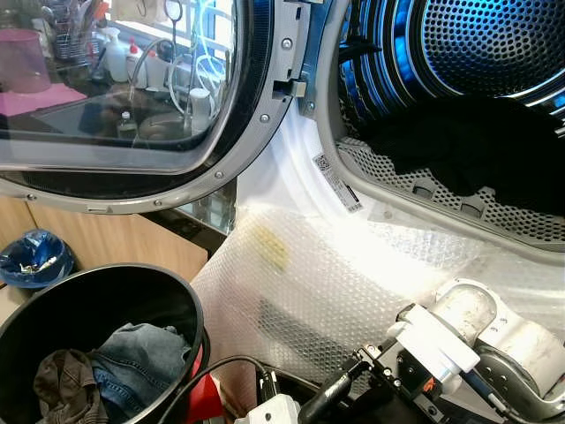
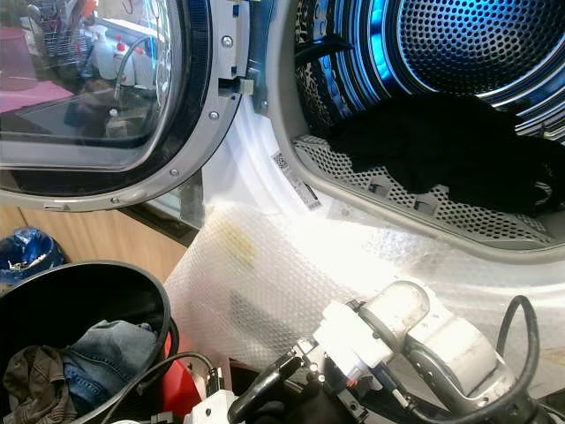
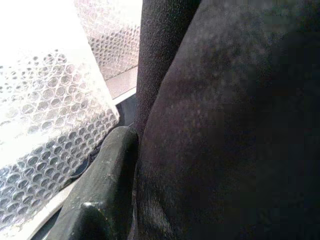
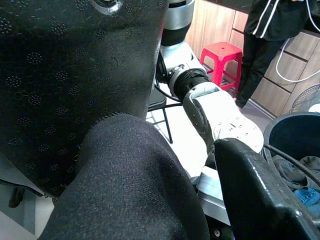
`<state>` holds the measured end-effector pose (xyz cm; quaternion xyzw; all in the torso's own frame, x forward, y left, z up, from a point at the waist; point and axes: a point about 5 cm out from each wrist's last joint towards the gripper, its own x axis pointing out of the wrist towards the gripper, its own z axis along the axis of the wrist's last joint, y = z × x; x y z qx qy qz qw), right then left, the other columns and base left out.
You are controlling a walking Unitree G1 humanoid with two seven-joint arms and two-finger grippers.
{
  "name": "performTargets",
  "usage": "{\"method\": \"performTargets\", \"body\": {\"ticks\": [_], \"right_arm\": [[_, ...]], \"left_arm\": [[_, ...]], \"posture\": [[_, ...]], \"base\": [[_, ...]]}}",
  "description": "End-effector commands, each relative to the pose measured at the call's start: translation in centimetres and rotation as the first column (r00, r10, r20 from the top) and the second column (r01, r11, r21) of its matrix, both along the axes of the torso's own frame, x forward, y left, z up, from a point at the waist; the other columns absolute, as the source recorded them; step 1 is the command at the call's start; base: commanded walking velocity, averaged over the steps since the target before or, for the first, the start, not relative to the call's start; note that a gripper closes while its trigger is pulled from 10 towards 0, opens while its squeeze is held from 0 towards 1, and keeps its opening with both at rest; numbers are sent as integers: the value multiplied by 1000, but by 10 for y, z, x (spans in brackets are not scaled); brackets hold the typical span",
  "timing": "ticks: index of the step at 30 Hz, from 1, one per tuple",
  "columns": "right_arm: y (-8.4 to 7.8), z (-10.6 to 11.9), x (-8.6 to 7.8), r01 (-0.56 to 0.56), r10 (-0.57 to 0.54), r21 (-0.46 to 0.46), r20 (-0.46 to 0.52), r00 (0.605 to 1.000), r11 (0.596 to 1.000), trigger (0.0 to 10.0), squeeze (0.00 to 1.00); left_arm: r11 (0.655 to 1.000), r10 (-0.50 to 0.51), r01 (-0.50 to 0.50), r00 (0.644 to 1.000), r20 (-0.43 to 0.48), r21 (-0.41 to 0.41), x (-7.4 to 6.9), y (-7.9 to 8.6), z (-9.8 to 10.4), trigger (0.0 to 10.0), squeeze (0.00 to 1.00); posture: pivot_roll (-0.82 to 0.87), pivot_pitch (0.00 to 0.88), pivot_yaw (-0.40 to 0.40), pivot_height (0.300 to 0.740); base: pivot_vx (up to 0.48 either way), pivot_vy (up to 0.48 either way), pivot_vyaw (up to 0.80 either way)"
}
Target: Clothes washing
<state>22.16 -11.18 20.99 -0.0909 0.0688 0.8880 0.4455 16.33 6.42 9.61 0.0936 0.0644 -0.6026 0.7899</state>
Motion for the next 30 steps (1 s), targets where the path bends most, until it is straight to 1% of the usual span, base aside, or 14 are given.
{"method": "performTargets", "body": {"ticks": [1, 8, 10, 15, 17, 20, 25, 26, 28, 30], "right_arm": [[1, 7, 0, -19, 19, 17, 31, 999, 1000, 10000, 0], [1, 10, 7, 15, -16, 51, 32, 999, 999, 10000, 0], [1, 15, 7, 15, -14, 88, -6, 1000, 996, 10000, 0], [1, 18, 7, 18, -15, 110, -29, 999, 994, 10000, 0], [2, 24, 9, 23, -15, 146, -55, 998, 989, 10000, 0], [2, 28, 10, 22, -9, 171, -77, 997, 985, 10000, 0], [4, 34, 11, 19, 0, 195, -94, 996, 981, 10000, 0], [3, 36, 12, 27, -6, 202, -100, 995, 979, 10000, 0], [2, 38, 13, 32, -9, 210, -110, 994, 977, 10000, 0], [2, 38, 12, 33, -8, 213, -115, 993, 977, 10000, 0]], "left_arm": [[1000, -24, 24, 1000, 10, -12, -1, -5, 4, 0, 0], [1000, -8, 9, 999, 38, -25, -1, -5, 8, 0, 0], [999, 2, 0, 998, 55, -34, -2, -3, 11, 0, 0], [998, 40, -36, 997, 68, -57, -5, 1, 17, 0, 0], [995, 81, -77, 994, 71, -66, -8, 5, 19, 0, 0], [994, 90, -85, 993, 77, -70, -8, 5, 21, 0, 0], [987, 131, -118, 983, 126, -111, -6, 5, 31, 0, 0], [980, 163, -143, 976, 144, -136, -6, 6, 35, 0, 0], [974, 189, -166, 971, 146, -154, -7, 7, 35, 0, 0], [973, 194, -171, 971, 141, -158, -8, 7, 35, 0, 0]], "posture": [[82, 1, -174, 740], [82, 0, -173, 740], [84, 0, -173, 740], [86, 5, -176, 740], [92, 14, -180, 740], [97, 17, -183, 740], [100, 33, -193, 740], [95, 39, -198, 740], [96, 42, -199, 740], [96, 42, -199, 740]], "base": [[0, 0, 0], [0, 0, 0], [0, 0, 0], [0, 0, 0], [0, 0, 0], [0, 0, 0], [0, 0, 0], [0, 0, 0], [0, 0, 0], [0, 0, 0]]}}
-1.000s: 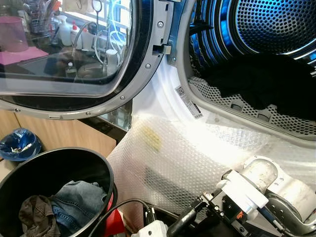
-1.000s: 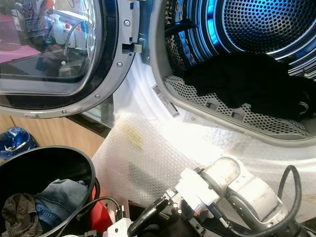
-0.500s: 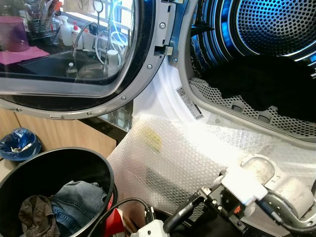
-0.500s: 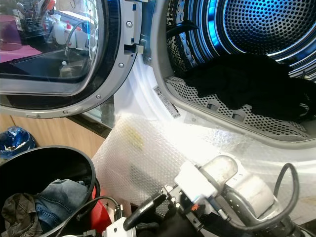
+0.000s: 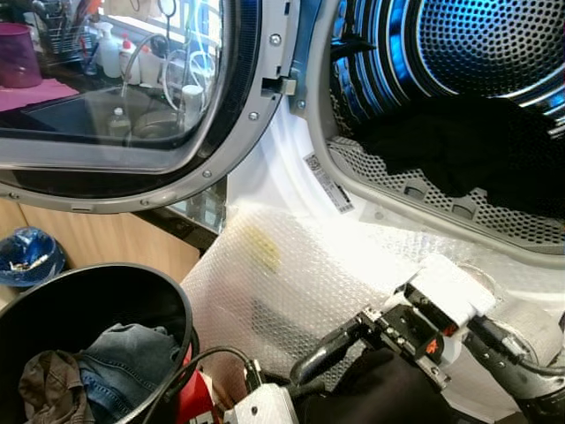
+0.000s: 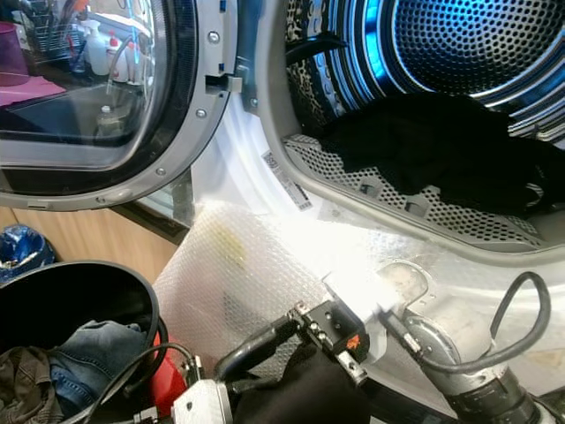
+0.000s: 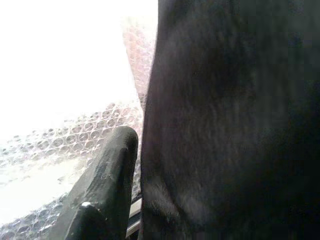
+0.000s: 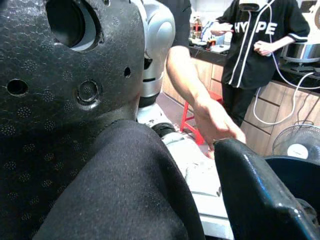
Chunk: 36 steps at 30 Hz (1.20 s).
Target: Clothes washing
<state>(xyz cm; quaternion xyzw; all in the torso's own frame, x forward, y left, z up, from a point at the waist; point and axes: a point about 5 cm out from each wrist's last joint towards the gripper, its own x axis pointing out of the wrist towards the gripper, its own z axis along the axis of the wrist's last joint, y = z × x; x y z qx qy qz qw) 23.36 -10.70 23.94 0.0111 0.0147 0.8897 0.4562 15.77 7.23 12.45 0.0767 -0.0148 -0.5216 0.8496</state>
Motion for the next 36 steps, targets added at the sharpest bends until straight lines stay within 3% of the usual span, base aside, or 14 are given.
{"method": "performTargets", "body": {"ticks": [1, 13, 15, 18, 20, 21, 23, 24, 25, 26, 27, 34, 35, 36], "right_arm": [[-3, 10, 0, 1, -2, 29, 15, 1000, 1000, 10000, 0], [0, 11, 1, -19, 19, 43, 11, 1000, 999, 10000, 0], [1, 9, 0, -23, 23, 40, 8, 1000, 999, 10000, 0], [2, 8, 0, -26, 26, 37, 8, 1000, 999, 10000, 0], [2, 8, 0, -27, 26, 37, 9, 1000, 999, 10000, 0], [2, 8, -1, -26, 26, 35, 10, 1000, 999, 10000, 0], [2, 7, -1, -24, 24, 32, 11, 1000, 999, 10000, 0], [2, 7, -1, -24, 24, 32, 11, 1000, 999, 10000, 0], [2, 6, -1, -22, 21, 29, 13, 1000, 999, 10000, 0], [2, 6, -2, -21, 21, 29, 14, 1000, 999, 10000, 0], [2, 5, -2, -21, 21, 26, 16, 1000, 999, 10000, 0], [1, 5, -1, -18, 18, 17, 22, 1000, 1000, 10000, 0], [1, 5, -1, -18, 17, 16, 23, 1000, 1000, 10000, 0], [1, 5, -1, -17, 16, 14, 25, 1000, 1000, 10000, 0]], "left_arm": [[1000, -3, 4, 1000, 23, -24, -3, -2, 6, 0, 0], [999, 1, -1, 1000, 6, -33, -7, -2, 7, 0, 0], [1000, 16, -16, 1000, 4, -21, -6, -2, 6, 10000, 0], [1000, 11, -11, 1000, 1, -11, -5, -2, 5, 10000, 0], [1000, -5, 5, 1000, 3, -10, -6, -1, 5, 7294, 0], [1000, -4, 4, 1000, -7, -11, -6, -1, 5, 0, 0], [1000, 11, -11, 1000, -9, -9, -5, -2, 4, 4118, 0], [1000, 11, -11, 1000, -9, -9, -5, -2, 4, 4118, 0], [1000, 18, -18, 1000, -3, -5, -4, -2, 4, 10000, 0], [1000, 18, -18, 1000, -2, -4, -4, -2, 4, 10000, 0], [1000, 7, -7, 1000, -6, -9, -4, -3, 4, 0, 0], [1000, -2, 1, 1000, -26, -20, -6, -3, 3, 0, 0], [1000, 4, -4, 1000, -25, -21, -5, -3, 3, 902, 0], [1000, 12, -12, 1000, -24, -19, -4, -3, 3, 10000, 0]], "posture": [[94, 44, -204, 740], [116, 22, -205, 740], [118, 11, -201, 740], [118, 8, -200, 740], [118, 8, -200, 740], [114, 15, -195, 740], [112, 14, -194, 740], [112, 14, -194, 740], [109, 13, -193, 740], [109, 13, -193, 740], [109, 13, -193, 740], [109, 14, -196, 740], [109, 14, -196, 740], [112, 15, -198, 740]], "base": [[0, 0, 0], [0, 0, 0], [0, 0, 0], [0, 0, 0], [0, 0, 0], [0, 0, 0], [0, 0, 0], [0, 0, 0], [0, 0, 0], [0, 0, 0], [0, 0, 0], [0, 0, 0], [0, 0, 0], [0, 0, 0]]}}
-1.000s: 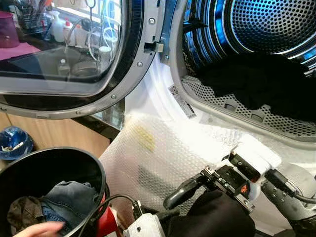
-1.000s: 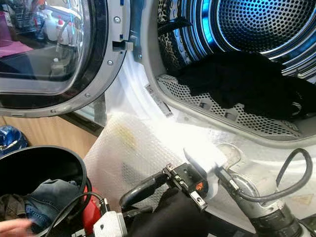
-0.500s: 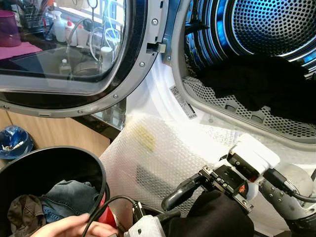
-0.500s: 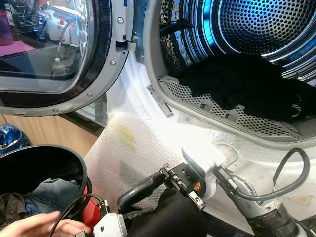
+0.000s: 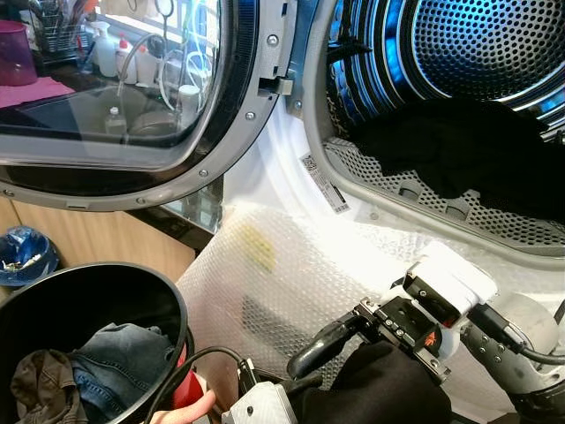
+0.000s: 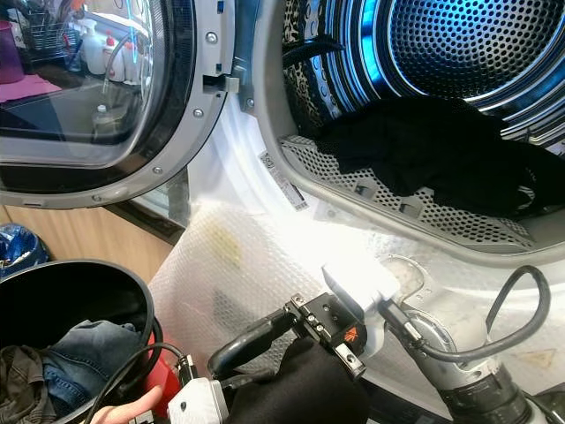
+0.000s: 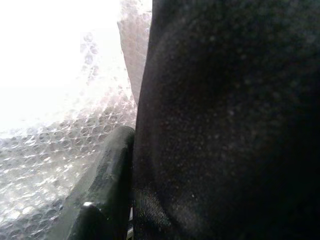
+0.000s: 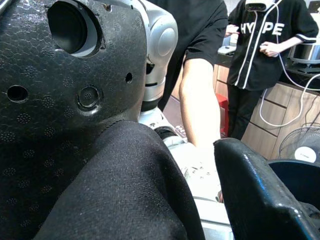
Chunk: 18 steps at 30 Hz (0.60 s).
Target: Clothes washing
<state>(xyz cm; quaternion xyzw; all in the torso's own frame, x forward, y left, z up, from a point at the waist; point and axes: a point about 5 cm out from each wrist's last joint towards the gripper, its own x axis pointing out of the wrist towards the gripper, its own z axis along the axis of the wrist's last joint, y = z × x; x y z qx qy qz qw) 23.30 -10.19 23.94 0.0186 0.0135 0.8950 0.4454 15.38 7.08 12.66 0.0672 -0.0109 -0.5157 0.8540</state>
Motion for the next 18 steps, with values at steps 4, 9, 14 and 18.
{"method": "performTargets", "body": {"ticks": [4, 9, 14, 18], "right_arm": [[-4, 5, 0, 11, -11, 2, 43, 999, 1000, 10000, 0], [-5, 5, 1, 14, -14, -3, 46, 999, 1000, 10000, 0], [-5, 4, 1, 17, -17, -10, 52, 999, 1000, 10000, 0], [-5, 4, 1, 20, -19, -13, 55, 998, 1000, 10000, 0]], "left_arm": [[1000, 4, -4, 1000, -12, -3, 1, -2, -1, 4824, 0], [1000, 3, -3, 1000, -14, -4, 1, -3, -1, 1686, 0], [1000, 6, -6, 1000, -11, -5, 1, -4, -1, 3255, 0], [1000, -10, 10, 1000, -23, -11, 0, -4, -1, 0, 0]], "posture": [[112, 14, -199, 740], [110, 14, -200, 740], [109, 14, -201, 740], [108, 14, -202, 740]], "base": [[0, 0, 0], [0, 0, 0], [0, 0, 0], [0, 0, 0]]}}
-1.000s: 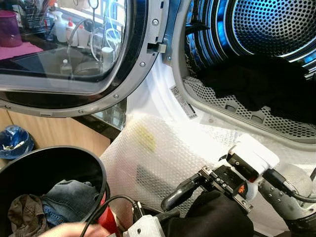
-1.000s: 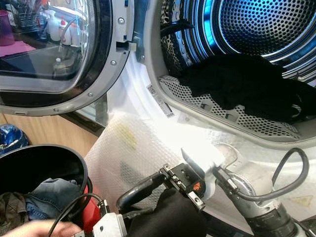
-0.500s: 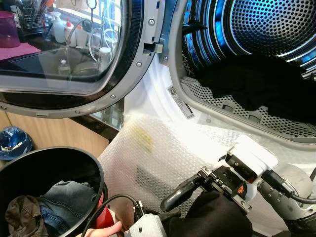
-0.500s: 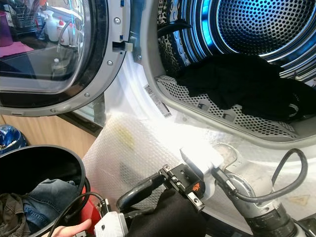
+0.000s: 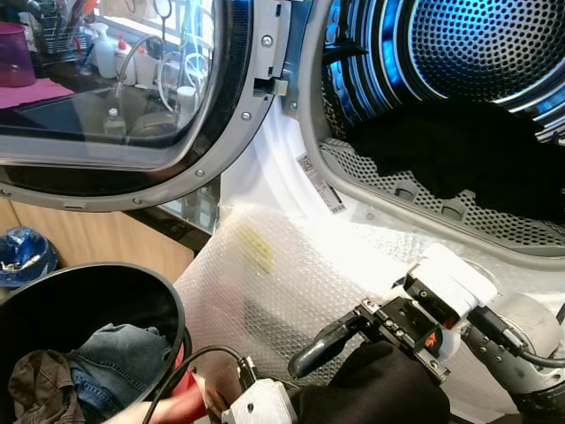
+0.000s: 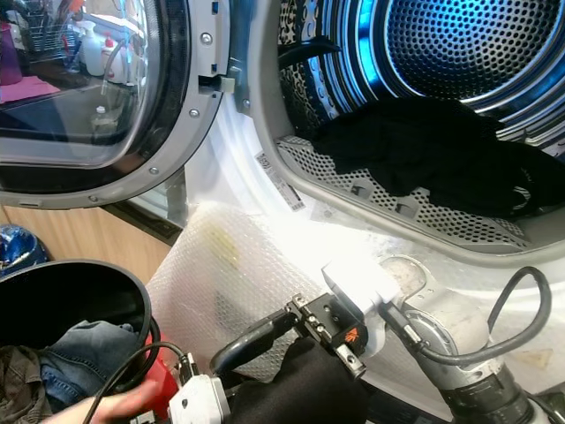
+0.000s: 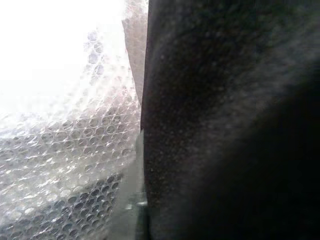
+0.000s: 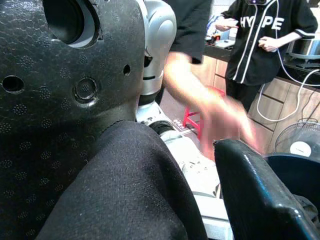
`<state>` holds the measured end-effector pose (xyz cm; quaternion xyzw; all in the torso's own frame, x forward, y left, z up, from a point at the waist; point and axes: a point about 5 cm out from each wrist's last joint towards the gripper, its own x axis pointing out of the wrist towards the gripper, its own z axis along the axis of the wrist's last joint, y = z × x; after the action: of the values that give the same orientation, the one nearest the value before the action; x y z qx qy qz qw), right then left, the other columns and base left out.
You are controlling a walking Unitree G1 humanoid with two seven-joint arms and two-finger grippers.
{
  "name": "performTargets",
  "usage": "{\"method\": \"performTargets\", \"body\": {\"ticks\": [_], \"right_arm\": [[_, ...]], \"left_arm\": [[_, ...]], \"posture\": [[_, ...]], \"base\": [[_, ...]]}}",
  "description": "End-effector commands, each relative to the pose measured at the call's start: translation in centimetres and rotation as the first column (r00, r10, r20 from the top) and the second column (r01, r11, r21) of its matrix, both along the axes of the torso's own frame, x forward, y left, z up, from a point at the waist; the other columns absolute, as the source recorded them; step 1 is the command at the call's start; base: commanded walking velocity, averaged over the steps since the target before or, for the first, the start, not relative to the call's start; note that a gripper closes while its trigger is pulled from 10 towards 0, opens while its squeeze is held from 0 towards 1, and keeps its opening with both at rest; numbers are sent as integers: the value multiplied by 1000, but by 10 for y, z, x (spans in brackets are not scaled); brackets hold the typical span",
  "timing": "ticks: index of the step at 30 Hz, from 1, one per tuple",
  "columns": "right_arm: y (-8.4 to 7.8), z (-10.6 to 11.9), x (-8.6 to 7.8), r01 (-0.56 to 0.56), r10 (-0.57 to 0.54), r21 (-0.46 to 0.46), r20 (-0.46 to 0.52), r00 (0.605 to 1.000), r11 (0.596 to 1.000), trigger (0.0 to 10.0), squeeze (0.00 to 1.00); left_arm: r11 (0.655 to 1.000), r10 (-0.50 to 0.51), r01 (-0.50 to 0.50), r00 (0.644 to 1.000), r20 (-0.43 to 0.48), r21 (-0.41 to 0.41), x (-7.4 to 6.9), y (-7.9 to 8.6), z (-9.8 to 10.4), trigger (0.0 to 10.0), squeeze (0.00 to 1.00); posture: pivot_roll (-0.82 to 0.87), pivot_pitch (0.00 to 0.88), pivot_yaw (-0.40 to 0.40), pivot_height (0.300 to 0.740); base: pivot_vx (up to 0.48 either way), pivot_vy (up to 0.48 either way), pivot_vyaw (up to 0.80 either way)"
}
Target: Clothes washing
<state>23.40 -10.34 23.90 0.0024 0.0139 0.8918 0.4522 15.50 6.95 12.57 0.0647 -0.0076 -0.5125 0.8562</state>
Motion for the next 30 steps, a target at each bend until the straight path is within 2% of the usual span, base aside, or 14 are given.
{"method": "performTargets", "body": {"ticks": [1, 16, 21, 26, 28, 30], "right_arm": [[-4, 4, 0, 5, -5, 1, 27, 1000, 1000, 10000, 0], [-3, 3, 0, 2, -2, 0, 30, 1000, 1000, 10000, 0], [-6, -2, -1, 23, -21, -39, 59, 998, 999, 10000, 0], [-19, -21, 2, 109, -90, -137, 135, 987, 985, 10000, 0], [-23, -25, 7, 157, -135, -149, 147, 980, 976, 10000, 0], [-28, -27, 14, 253, -234, -133, 142, 962, 958, 10000, 0]], "left_arm": [[1000, -17, 17, 1000, -15, -9, -1, -3, 0, 0, 0], [999, -34, 34, 999, -18, -12, -1, -4, 0, 0, 0], [998, 33, -32, 999, 17, -49, 6, -3, 5, 0, 0], [992, 86, -85, 996, 6, -96, 9, -1, 9, 0, 0], [992, 85, -84, 996, 3, -94, 7, -1, 9, 0, 0], [992, 85, -85, 996, -4, -94, 6, -2, 8, 0, 0]], "posture": [[108, 14, -202, 740], [106, 15, -202, 740], [104, 20, -203, 740], [103, 31, -207, 740], [101, 37, -210, 740], [98, 41, -209, 740]], "base": [[0, 0, 0], [0, 0, 0], [0, 0, 0], [0, 0, 0], [0, 0, 0], [0, 0, 0]]}}
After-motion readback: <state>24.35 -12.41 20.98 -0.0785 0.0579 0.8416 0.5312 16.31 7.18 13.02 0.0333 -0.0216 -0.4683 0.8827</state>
